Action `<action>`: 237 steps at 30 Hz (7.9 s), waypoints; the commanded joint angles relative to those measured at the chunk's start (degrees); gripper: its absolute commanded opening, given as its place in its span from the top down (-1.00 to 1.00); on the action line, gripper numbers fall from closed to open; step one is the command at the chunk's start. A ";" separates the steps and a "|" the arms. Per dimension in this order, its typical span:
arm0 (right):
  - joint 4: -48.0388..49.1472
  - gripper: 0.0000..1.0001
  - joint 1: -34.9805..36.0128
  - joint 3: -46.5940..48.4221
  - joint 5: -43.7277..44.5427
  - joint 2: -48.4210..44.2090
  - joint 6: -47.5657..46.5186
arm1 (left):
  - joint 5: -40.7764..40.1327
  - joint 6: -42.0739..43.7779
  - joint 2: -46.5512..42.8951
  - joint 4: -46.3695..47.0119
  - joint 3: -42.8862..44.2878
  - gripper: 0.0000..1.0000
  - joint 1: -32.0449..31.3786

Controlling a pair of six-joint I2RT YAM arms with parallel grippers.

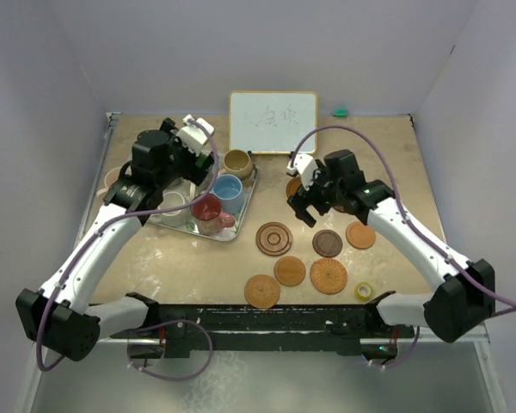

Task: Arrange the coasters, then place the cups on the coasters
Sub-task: Move the cup to the center of the board.

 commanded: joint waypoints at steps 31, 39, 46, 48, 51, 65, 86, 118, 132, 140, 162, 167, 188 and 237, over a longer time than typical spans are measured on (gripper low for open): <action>4.04 -0.92 16.43 8.51 16.19 30.57 1.22 | -4.37 -6.43 -16.57 -2.85 -5.24 -0.87 9.19; 0.60 -0.87 16.35 7.86 17.23 32.55 -0.15 | -3.79 -5.78 -17.29 -2.54 -6.43 -0.87 9.64; 1.32 -0.84 15.30 4.39 23.48 30.82 -3.90 | -4.00 -4.86 -17.91 -2.76 -6.60 -0.87 9.64; 1.62 -0.83 14.40 3.31 24.86 30.09 -4.99 | -4.00 -4.68 -18.11 -3.01 -6.77 -0.87 9.63; 2.16 -0.82 12.08 1.53 25.81 28.54 -6.12 | -3.83 -4.37 -18.38 -3.22 -6.98 -0.88 9.64; 5.09 -0.82 -3.94 1.41 26.39 29.46 -12.06 | -3.07 -3.94 -18.60 -3.65 -6.93 -0.88 10.13; 2.00 -0.78 -14.38 21.45 26.78 44.81 -8.43 | -1.74 -3.20 -17.85 -3.76 -7.10 -0.89 10.44; -8.38 -0.79 -14.17 33.76 20.08 39.50 -4.91 | -0.09 -3.35 -18.14 -4.05 -7.08 -0.90 10.95; -5.80 -0.86 -6.08 23.95 14.61 35.83 -5.52 | 0.17 -3.35 -18.34 -4.29 -7.02 -0.90 10.95; -5.82 -0.85 -3.06 24.50 15.77 40.20 -5.90 | 0.37 -3.06 -18.41 -4.15 -7.19 -0.90 10.95; -5.57 -0.85 -1.73 24.63 17.50 43.68 -9.17 | 0.74 -2.87 -18.76 -4.97 -6.85 -0.91 11.03; -4.23 -0.85 -1.66 23.89 18.78 44.05 -9.36 | 0.74 -2.74 -19.11 -4.87 -7.00 -0.91 11.03; -6.73 -0.84 -1.65 32.28 18.23 48.60 -10.73 | 0.22 -1.68 -19.46 -5.24 -6.58 -0.92 11.19; -6.45 -0.84 -11.62 31.00 22.68 48.23 -16.85 | 1.36 -1.42 -20.04 -5.46 -6.66 -0.92 11.55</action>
